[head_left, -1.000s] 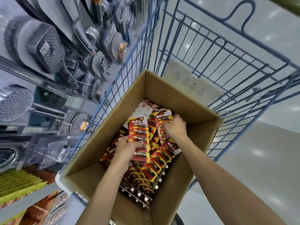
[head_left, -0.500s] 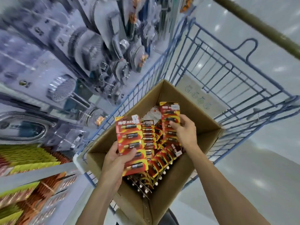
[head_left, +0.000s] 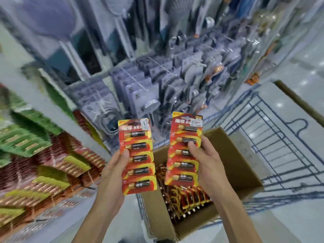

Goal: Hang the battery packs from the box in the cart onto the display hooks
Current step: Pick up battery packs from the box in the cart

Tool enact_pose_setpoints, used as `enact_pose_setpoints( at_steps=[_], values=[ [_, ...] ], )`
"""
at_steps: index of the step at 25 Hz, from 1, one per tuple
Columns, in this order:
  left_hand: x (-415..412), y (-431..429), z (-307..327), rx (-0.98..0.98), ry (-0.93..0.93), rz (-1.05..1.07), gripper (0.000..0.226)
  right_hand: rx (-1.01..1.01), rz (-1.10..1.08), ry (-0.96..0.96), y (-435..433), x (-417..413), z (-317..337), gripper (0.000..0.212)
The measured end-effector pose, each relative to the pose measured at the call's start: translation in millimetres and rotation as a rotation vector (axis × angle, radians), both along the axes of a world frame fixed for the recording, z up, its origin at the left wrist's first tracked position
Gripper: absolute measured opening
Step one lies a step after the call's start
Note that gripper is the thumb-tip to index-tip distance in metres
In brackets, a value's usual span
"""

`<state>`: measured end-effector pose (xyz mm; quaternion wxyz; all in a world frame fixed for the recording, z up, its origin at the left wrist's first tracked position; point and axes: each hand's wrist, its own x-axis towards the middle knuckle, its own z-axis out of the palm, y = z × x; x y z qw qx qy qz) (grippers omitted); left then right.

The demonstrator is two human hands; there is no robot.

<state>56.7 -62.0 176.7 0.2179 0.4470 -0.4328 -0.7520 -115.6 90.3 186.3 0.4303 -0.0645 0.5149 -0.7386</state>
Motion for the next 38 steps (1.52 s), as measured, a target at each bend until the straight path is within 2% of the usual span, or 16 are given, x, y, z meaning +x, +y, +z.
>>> enact_pose_setpoints(
  at_steps=[6,10,15,19,22,23,25,26,28,31,33,34,37,38],
  values=[
    [100.6,-24.8,53.0,-0.061,0.126,0.228,0.031,-0.062,0.221,0.113,-69.6,85.1,48.3,0.032],
    [193.7,-41.6,79.5,-0.075,0.191,0.349,0.028,-0.097,0.306,0.156,-122.9,170.5,70.4,0.034],
    [324.8,-61.9,98.7,-0.110,0.208,0.478,0.038,-0.084,0.391,0.146,-182.3,290.4,83.0,0.028],
    [427.3,-84.1,115.9,-0.168,0.197,0.609,0.036,-0.071,0.446,0.128,-221.9,382.7,97.3,0.052],
    [482.4,-93.7,128.8,-0.215,0.162,0.695,0.032,-0.087,0.543,0.212,-241.8,440.4,113.8,0.049],
    [494.6,-96.3,131.8,-0.224,0.153,0.716,0.032,-0.092,0.579,0.250,-246.7,455.8,118.6,0.055],
    [515.7,-102.9,138.6,-0.239,0.147,0.749,0.032,-0.090,0.628,0.283,-259.2,482.1,123.1,0.085],
    [522.2,-107.2,141.5,-0.240,0.152,0.763,0.032,-0.095,0.656,0.280,-265.6,490.9,124.4,0.095],
    [532.2,-117.9,146.5,-0.228,0.168,0.794,0.030,-0.083,0.693,0.246,-281.5,503.4,125.6,0.098],
    [543.9,-136.2,152.3,-0.223,0.195,0.858,0.027,-0.081,0.676,0.168,-302.3,512.0,136.2,0.097],
    [550.6,-146.1,154.3,-0.246,0.196,0.887,0.030,-0.063,0.661,0.108,-318.2,512.6,139.0,0.086],
    [552.6,-150.7,155.9,-0.258,0.192,0.899,0.031,-0.065,0.678,0.080,-326.1,512.0,138.0,0.090],
    [562.7,-165.0,161.3,-0.300,0.167,0.971,0.029,-0.077,0.678,0.045,-350.1,510.7,130.5,0.129],
    [566.9,-170.2,166.0,-0.322,0.167,0.987,0.028,-0.092,0.671,0.043,-353.5,515.0,136.0,0.125]
  ],
)
